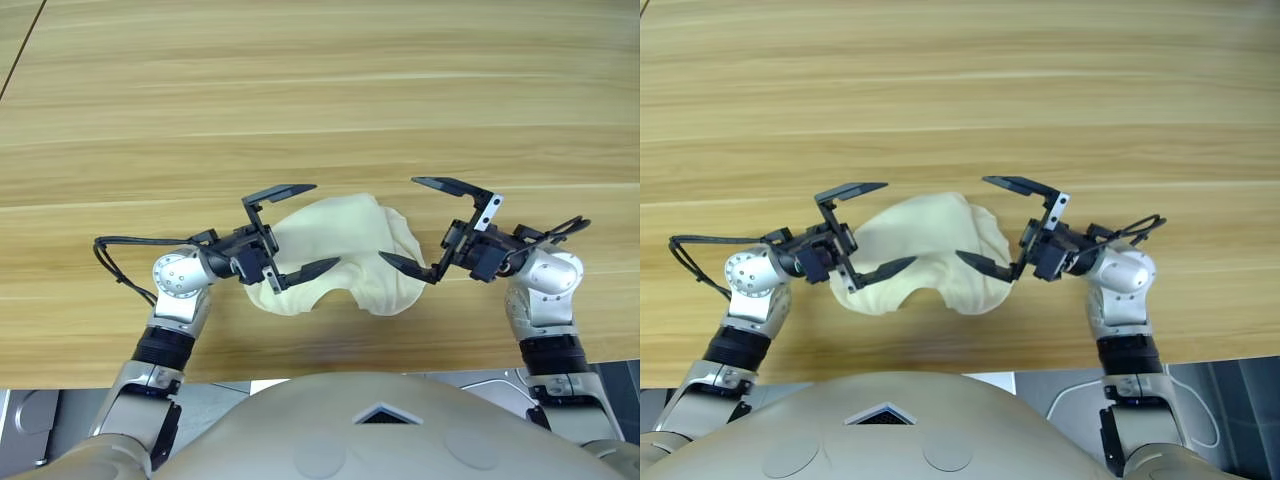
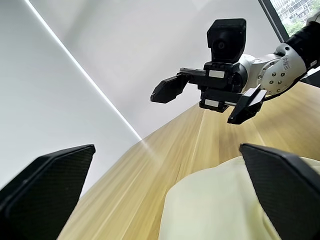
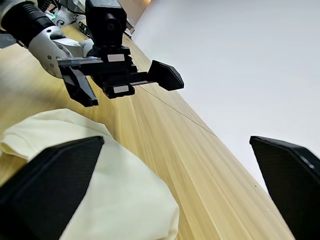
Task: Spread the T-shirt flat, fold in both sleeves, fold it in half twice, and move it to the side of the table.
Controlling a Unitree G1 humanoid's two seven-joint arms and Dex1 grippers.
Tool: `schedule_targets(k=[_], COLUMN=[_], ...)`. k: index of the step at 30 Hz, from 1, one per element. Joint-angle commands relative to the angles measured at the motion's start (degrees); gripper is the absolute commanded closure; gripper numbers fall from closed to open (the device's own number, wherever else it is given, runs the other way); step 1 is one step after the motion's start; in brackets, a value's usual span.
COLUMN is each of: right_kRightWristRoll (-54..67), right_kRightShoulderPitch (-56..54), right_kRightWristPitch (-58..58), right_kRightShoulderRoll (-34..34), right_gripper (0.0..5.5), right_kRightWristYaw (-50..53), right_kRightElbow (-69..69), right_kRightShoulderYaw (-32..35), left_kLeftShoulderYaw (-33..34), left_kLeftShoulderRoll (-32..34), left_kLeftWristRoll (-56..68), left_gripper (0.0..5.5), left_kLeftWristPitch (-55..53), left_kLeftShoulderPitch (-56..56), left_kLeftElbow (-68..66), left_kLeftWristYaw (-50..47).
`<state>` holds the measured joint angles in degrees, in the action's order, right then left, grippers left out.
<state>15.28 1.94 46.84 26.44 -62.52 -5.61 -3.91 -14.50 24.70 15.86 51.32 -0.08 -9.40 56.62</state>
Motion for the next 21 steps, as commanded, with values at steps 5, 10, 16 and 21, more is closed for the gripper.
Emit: schedule_targets(k=[5,10,16,21], right_kRightWristRoll=[-11.9,-13.5,-14.8,-15.1], right_kRightShoulderPitch=[-4.2,-4.5,-4.8,-5.0], right_kRightWristPitch=[2.8,3.5,4.0,4.1], right_kRightShoulderRoll=[1.7,2.9,3.9,4.8], right_gripper=[0.1,0.1,0.1,0.1], right_kRightWristYaw=[7.8,10.7,13.2,14.5], right_kRightElbow=[-8.3,-9.9,-11.2,-11.5], right_kRightShoulderYaw=[-0.8,-1.9,-2.7,-3.7], left_kLeftShoulderYaw=[-0.3,-0.7,-1.5,-1.4], left_kLeftShoulderRoll=[0.2,-0.2,-0.3,-0.2], left_kLeftWristRoll=[-2.2,-3.1,-0.7,-0.8], left_gripper=[0.12,0.12,0.12,0.12], left_kLeftWristPitch=[0.6,0.9,0.7,0.8], left_kLeftShoulderPitch=[-1.8,-2.4,-2.8,-3.2], left_kLeftElbow=[-2.3,-3.3,-3.0,-3.8], left_kLeftWristYaw=[-0.9,-1.7,-1.4,-1.7])
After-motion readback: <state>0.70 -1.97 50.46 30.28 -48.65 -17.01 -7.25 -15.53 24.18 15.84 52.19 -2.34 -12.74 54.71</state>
